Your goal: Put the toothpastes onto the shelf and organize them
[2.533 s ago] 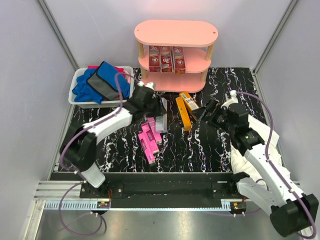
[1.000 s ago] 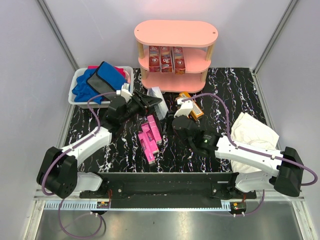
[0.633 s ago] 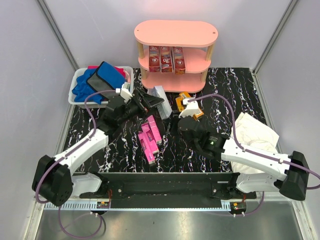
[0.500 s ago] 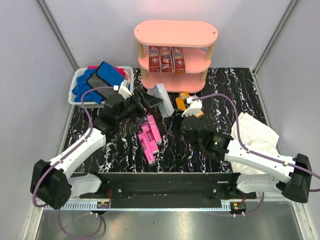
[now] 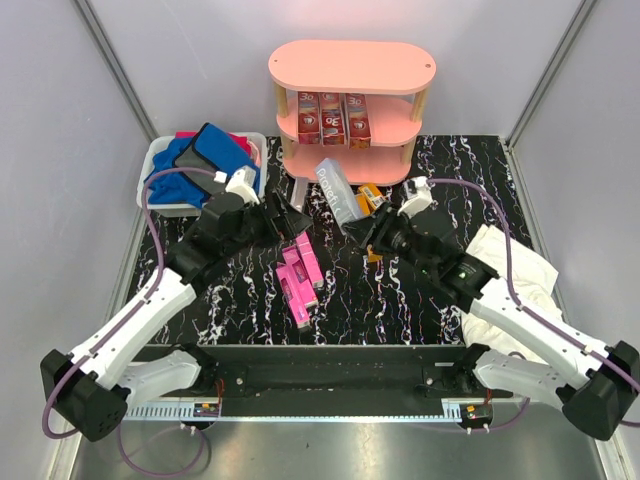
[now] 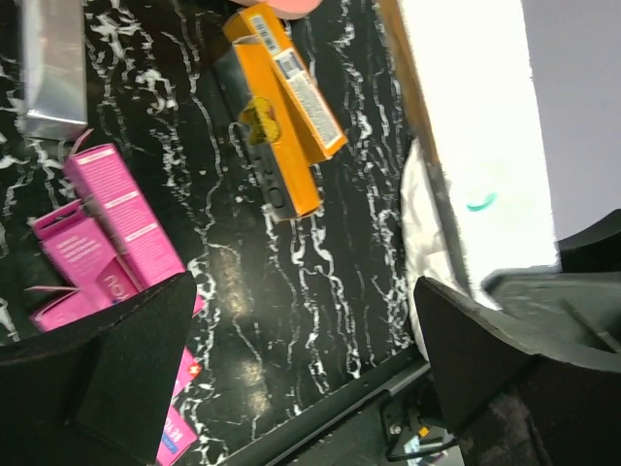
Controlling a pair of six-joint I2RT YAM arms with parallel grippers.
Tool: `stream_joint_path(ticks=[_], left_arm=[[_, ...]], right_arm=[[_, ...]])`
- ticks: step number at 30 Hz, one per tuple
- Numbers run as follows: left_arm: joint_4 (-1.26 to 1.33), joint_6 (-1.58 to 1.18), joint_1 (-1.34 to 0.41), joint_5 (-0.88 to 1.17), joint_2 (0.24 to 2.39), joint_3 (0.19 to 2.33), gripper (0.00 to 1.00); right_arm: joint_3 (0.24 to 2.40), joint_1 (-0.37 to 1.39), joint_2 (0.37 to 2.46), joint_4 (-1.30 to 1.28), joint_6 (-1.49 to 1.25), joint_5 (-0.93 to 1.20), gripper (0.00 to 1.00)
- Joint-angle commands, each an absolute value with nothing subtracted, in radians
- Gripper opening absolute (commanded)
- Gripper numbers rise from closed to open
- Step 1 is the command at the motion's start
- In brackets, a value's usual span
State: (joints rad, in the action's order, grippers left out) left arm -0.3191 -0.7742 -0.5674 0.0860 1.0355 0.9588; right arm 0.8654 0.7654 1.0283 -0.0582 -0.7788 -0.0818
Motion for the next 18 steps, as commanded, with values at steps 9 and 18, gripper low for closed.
stream_joint_path(ticks=[9, 18], left_arm=[[-0.357, -0.666, -0.583, 0.018, 0.968, 0.888, 0.99], [-0.360, -0.632, -0.583, 0.006, 0.962, 0.854, 0.99]], right_arm=[[0.853, 0.516, 1.060, 0.235, -0.954, 0.385, 0.15], [1.015, 0.318, 1.256, 0.251, -1.008, 0.566, 0.13]])
